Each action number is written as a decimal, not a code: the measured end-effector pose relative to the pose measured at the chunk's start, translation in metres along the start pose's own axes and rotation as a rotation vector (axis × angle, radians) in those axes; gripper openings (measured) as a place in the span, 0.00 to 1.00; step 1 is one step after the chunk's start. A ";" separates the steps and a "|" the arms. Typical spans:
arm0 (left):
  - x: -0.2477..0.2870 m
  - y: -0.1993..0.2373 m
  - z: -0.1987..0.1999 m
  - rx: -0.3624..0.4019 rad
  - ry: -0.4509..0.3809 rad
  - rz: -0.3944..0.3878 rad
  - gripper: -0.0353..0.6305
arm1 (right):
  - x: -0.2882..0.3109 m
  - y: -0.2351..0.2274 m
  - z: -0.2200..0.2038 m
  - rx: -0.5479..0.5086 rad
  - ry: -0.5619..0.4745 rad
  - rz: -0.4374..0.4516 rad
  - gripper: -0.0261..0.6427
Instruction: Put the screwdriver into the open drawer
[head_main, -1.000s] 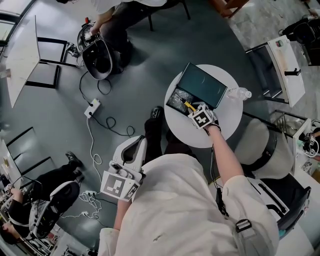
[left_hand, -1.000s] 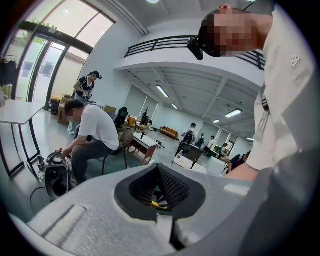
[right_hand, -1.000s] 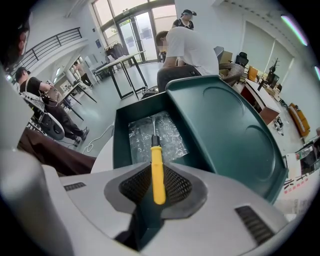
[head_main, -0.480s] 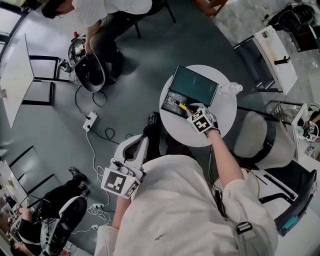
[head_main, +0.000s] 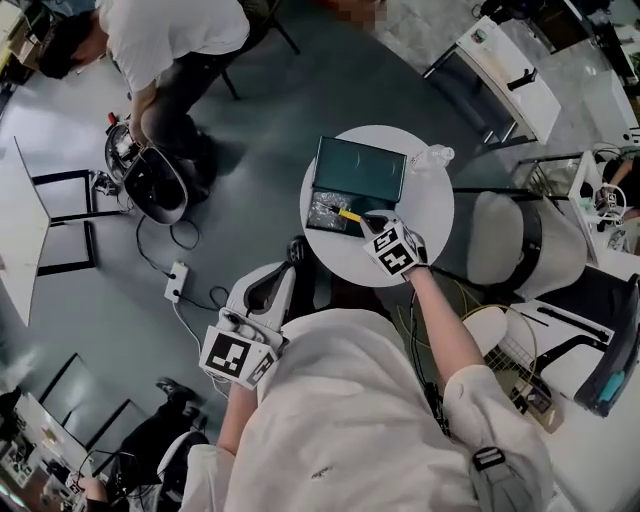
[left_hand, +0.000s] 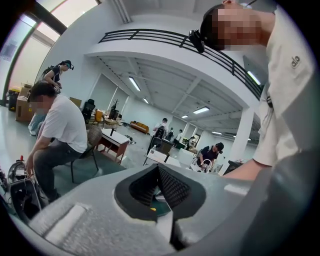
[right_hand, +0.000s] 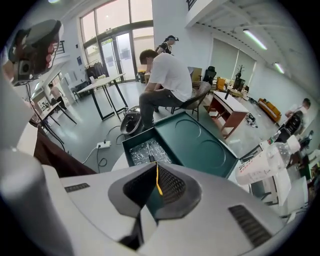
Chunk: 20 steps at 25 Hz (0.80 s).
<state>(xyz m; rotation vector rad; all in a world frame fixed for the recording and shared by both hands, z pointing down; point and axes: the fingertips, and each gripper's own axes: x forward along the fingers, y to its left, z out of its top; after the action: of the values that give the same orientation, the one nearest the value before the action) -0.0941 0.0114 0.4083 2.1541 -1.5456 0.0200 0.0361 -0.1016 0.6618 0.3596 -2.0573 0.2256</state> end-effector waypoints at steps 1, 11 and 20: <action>0.002 0.001 0.000 0.005 0.005 -0.020 0.07 | -0.004 0.001 0.001 0.012 -0.006 -0.012 0.06; 0.024 -0.003 -0.019 0.071 0.124 -0.267 0.07 | -0.039 0.024 0.006 0.140 -0.077 -0.119 0.05; 0.040 -0.060 -0.036 0.153 0.186 -0.446 0.07 | -0.110 0.057 0.004 0.277 -0.252 -0.217 0.05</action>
<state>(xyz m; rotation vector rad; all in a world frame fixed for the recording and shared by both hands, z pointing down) -0.0166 0.0043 0.4292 2.4923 -0.9656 0.1889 0.0642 -0.0318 0.5630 0.8122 -2.2160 0.3482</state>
